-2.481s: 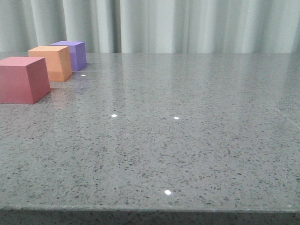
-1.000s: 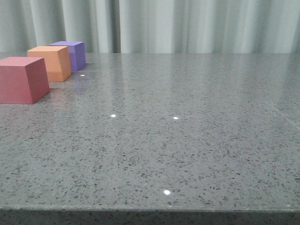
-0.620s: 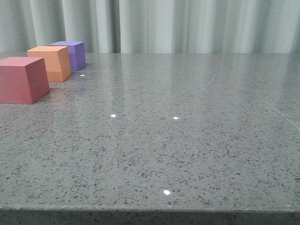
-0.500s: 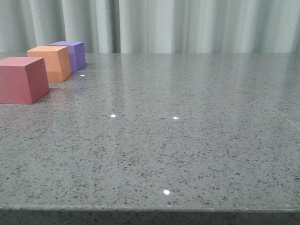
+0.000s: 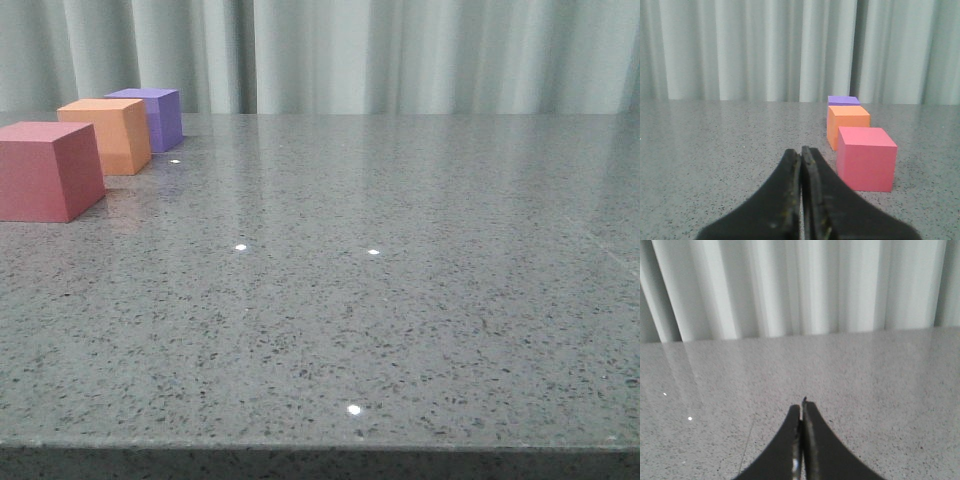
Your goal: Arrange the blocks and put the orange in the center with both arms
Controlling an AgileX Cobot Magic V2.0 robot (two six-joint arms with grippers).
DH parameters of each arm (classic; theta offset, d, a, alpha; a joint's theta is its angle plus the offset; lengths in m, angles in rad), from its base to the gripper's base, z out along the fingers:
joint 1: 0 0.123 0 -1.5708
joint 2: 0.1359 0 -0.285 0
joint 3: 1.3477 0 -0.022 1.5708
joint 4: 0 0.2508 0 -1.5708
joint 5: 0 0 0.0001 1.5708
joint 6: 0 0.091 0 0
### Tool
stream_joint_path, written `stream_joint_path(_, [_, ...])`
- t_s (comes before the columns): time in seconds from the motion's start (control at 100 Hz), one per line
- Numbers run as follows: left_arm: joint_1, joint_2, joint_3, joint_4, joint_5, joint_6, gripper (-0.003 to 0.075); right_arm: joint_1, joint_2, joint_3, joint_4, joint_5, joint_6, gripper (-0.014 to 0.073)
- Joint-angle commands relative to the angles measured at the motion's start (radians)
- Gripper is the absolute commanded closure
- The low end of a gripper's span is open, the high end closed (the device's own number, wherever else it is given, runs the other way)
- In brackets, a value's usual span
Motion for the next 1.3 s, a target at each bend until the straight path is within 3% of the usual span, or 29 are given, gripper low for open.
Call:
stream_joint_path(0.0, [0.005, -0.035, 0.042, -0.005, -0.078, -0.009, 0.0741, -0.007, -0.079, 0.019, 0.041, -0.085, -0.065, 0.0662])
stream_joint_path(0.28, [0.005, -0.035, 0.042, -0.005, -0.078, -0.009, 0.0741, -0.007, -0.277, 0.204, 0.038, -0.163, -0.065, 0.0662])
stream_joint_path(0.53, [0.005, -0.035, 0.042, -0.005, -0.078, -0.009, 0.0741, -0.007, -0.281, 0.351, 0.039, -0.333, -0.060, 0.0662])
stream_joint_path(1.291, [0.005, -0.035, 0.042, -0.005, -0.078, -0.009, 0.0741, -0.007, -0.281, 0.348, 0.039, -0.313, -0.058, 0.0662])
